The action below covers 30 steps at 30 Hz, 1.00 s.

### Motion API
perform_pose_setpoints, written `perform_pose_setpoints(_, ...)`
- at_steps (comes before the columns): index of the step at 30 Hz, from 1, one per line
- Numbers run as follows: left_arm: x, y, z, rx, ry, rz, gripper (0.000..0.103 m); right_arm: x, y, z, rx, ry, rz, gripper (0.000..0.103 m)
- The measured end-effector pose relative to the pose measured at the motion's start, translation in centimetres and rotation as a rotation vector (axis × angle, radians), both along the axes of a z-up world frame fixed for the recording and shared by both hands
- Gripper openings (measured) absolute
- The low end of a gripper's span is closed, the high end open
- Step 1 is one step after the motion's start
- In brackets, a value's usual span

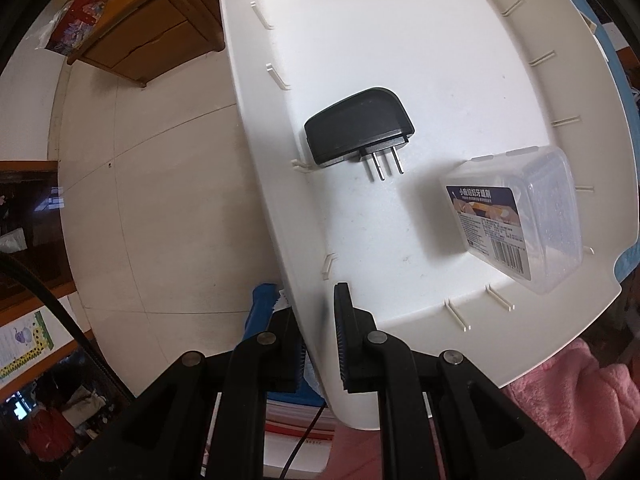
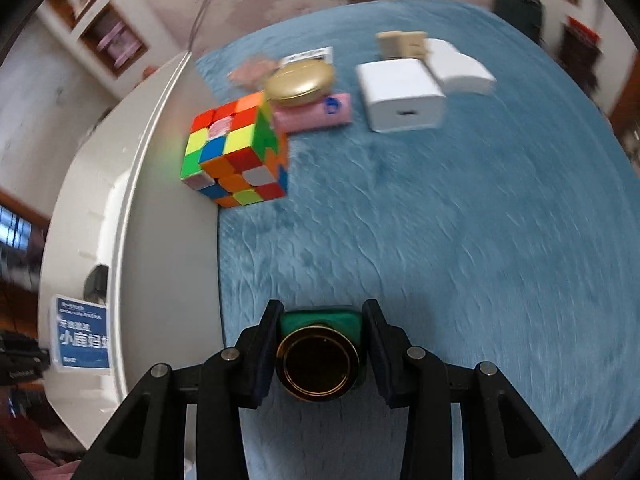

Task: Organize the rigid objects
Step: 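Lift the green jar and carry it toward the tray with the right gripper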

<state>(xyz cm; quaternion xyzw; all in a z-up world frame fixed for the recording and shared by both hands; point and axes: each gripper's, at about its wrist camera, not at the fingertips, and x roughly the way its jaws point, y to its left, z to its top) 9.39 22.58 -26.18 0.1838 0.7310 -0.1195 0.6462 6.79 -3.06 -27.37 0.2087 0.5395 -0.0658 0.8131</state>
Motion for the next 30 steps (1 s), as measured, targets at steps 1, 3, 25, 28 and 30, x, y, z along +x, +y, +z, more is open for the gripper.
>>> perform_pose_setpoints(1, 0.0, -0.1, 0.0, 0.0, 0.002, -0.006, 0.012, -0.8, -0.1, 0.2, 0.01, -0.008, -0.025, 0.041)
perform_pose_setpoints(3, 0.0, -0.2, 0.0, 0.003, 0.002, -0.023, 0.012, -2.0, -0.5, 0.8, 0.037, -0.032, -0.082, 0.041)
perform_pose_setpoints(25, 0.0, -1.7, 0.7, 0.004, 0.01, -0.125, 0.013, -0.2, 5.0, 12.2, 0.077, -0.423, 0.069, 0.041)
perform_pose_setpoints(28, -0.1, -2.0, 0.7, 0.002, 0.011, -0.121, 0.013, 1.1, 7.2, 12.3, 0.052, -0.401, 0.171, 0.041)
perform_pose_setpoints(30, -0.3, -2.2, 0.8, 0.005, 0.008, -0.125, 0.013, 1.4, 8.3, 12.1, 0.044, -0.388, 0.218, 0.041)
